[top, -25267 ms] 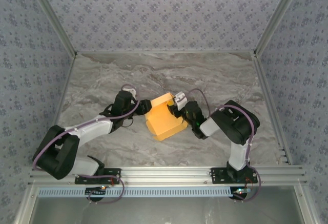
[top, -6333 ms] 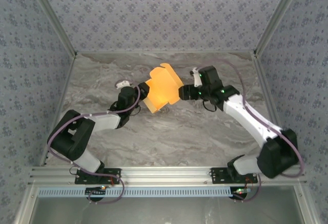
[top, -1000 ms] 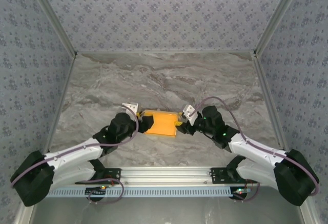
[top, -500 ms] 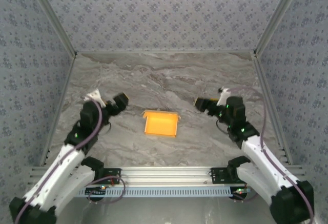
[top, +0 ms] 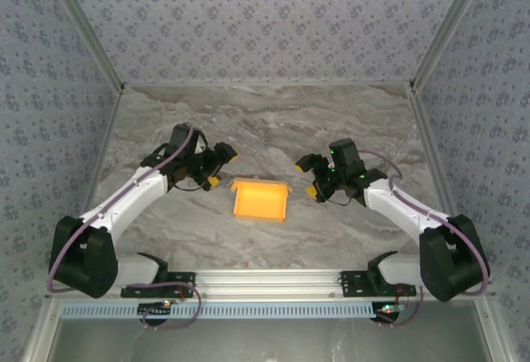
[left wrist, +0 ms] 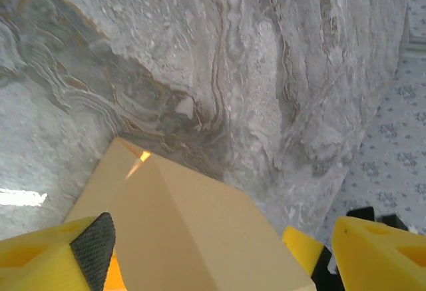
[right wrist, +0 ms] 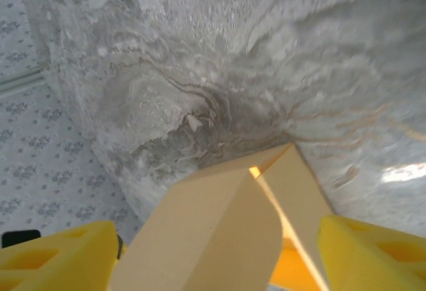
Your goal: Fold the paper box
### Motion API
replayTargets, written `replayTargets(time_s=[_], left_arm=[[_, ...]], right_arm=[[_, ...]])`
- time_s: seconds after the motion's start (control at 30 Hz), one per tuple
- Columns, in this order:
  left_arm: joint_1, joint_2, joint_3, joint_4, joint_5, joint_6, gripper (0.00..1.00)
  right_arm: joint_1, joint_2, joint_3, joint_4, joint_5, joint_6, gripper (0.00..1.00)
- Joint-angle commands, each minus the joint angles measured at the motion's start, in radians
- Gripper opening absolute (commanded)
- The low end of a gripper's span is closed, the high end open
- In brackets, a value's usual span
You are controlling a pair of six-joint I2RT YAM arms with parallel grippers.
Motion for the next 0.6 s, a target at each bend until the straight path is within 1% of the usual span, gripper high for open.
replayTargets(time_s=[0.0, 0.07, 0.13, 0.23, 0.33, 0.43, 0.5, 0.57], left_arm=[[-0.017, -0.004, -0.018, 0.026, 0.05, -0.106, 0.78], [-0.03, 0.012, -0.036, 0.043, 0.064, -0.128, 0.73], [-0.045, 0.029, -0.047, 0.055, 0.076, -0.141, 0.7], [-0.064, 0.042, -0.061, 0.084, 0.092, -0.16, 0.66], [-0.08, 0.044, -0.066, 0.091, 0.093, -0.17, 0.64], [-0.096, 0.045, -0.067, 0.105, 0.093, -0.179, 0.62], [-0.106, 0.047, -0.069, 0.115, 0.091, -0.188, 0.61], [-0.116, 0.05, -0.073, 0.127, 0.088, -0.195, 0.59]], right_arm=[[0.027, 0.042, 0.046, 0.026, -0.044, 0.116, 0.75], [0.04, 0.069, 0.061, 0.054, -0.061, 0.131, 0.73], [0.054, 0.087, 0.076, 0.058, -0.067, 0.14, 0.73], [0.093, 0.1, 0.078, 0.055, -0.045, 0.181, 0.72], [0.125, 0.1, 0.058, 0.064, -0.018, 0.226, 0.65], [0.15, 0.1, 0.053, 0.065, 0.003, 0.242, 0.62], [0.161, 0.104, 0.055, 0.069, 0.011, 0.244, 0.58], [0.166, 0.113, 0.061, 0.068, 0.016, 0.239, 0.57]])
